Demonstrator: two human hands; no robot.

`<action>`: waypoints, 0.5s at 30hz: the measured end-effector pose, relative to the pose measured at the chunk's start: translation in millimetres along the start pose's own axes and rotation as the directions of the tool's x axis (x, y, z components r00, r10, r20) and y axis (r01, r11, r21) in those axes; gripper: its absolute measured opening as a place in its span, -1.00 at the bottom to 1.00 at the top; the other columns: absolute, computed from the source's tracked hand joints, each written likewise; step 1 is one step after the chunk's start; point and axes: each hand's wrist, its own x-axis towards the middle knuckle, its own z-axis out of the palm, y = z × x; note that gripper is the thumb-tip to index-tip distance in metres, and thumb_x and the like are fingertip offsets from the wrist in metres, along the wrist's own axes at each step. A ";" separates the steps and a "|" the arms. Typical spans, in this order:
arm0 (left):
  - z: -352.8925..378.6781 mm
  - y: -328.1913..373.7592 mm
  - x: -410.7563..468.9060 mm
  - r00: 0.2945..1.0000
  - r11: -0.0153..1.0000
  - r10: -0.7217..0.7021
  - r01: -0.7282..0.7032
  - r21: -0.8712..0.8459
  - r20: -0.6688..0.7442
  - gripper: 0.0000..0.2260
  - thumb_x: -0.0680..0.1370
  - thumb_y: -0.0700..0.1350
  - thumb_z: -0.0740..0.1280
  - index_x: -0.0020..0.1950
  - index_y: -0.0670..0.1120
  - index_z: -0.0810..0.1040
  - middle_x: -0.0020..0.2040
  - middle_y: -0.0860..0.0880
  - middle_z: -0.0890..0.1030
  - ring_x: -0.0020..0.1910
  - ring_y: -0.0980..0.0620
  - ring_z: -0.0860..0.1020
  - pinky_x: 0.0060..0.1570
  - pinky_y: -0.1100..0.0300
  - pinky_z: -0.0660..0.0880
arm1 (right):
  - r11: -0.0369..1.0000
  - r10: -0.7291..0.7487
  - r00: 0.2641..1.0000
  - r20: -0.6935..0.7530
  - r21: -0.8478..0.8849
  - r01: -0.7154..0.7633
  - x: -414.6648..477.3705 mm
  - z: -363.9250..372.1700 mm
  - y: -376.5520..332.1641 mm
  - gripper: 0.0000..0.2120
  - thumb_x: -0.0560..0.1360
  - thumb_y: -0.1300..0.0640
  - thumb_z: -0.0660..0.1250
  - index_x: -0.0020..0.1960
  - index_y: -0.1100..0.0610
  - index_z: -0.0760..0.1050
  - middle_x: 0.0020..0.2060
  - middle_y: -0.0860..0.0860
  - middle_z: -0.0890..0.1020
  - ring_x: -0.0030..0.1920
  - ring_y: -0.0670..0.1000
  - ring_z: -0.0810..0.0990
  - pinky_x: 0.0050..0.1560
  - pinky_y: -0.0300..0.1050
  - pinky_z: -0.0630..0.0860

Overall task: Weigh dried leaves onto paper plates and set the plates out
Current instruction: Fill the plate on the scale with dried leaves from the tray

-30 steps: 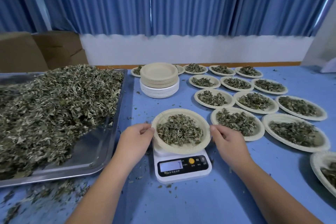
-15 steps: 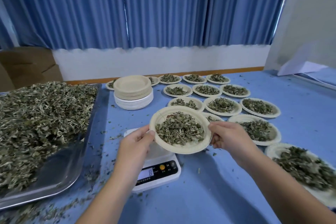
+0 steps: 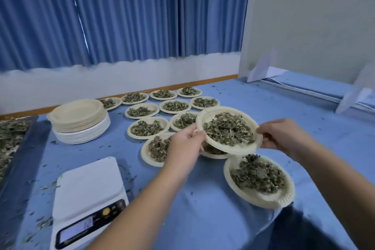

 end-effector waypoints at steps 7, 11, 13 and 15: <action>52.3 5.9 25.0 0.991 0.993 -0.116 0.116 0.003 0.065 -0.81 0.60 -0.10 0.26 -0.16 0.14 0.54 -0.10 -0.01 0.67 -0.36 0.09 0.52 -0.35 0.20 0.41 | 0.995 0.094 0.973 -0.209 -0.003 -0.097 31.3 -71.5 10.2 -0.84 0.42 0.38 0.30 -0.33 0.30 0.45 -0.46 0.13 0.50 -0.56 0.04 0.56 -0.43 -0.18 0.57; 50.5 -2.2 26.6 0.988 0.990 -0.143 0.143 -0.005 0.058 -0.85 0.62 -0.12 0.24 -0.05 0.10 0.54 -0.10 -0.03 0.64 -0.45 0.15 0.50 -0.39 0.25 0.40 | 0.980 0.193 0.936 -0.293 0.014 -0.198 48.7 -87.7 27.9 -0.88 0.42 0.39 0.29 -0.29 0.34 0.46 -0.47 0.14 0.51 -0.61 0.05 0.55 -0.55 -0.20 0.54; 46.1 -7.1 26.6 0.986 0.987 -0.161 0.162 -0.014 0.045 -0.87 0.62 -0.13 0.23 0.07 0.05 0.54 -0.11 -0.04 0.63 -0.44 0.14 0.50 -0.39 0.25 0.40 | 0.970 0.240 0.917 -0.317 0.032 -0.243 55.1 -88.6 41.1 -0.89 0.43 0.39 0.29 -0.28 0.32 0.45 -0.53 0.13 0.50 -0.64 0.06 0.53 -0.62 -0.21 0.50; 39.5 -11.0 26.7 0.987 0.987 -0.161 0.161 -0.002 0.006 -0.84 0.62 -0.13 0.23 0.11 0.05 0.56 -0.13 -0.03 0.63 -0.42 0.13 0.50 -0.37 0.24 0.40 | 0.959 0.277 0.900 -0.337 0.042 -0.280 61.0 -86.4 55.0 -0.89 0.42 0.38 0.29 -0.28 0.31 0.44 -0.61 0.11 0.48 -0.66 0.05 0.52 -0.64 -0.23 0.45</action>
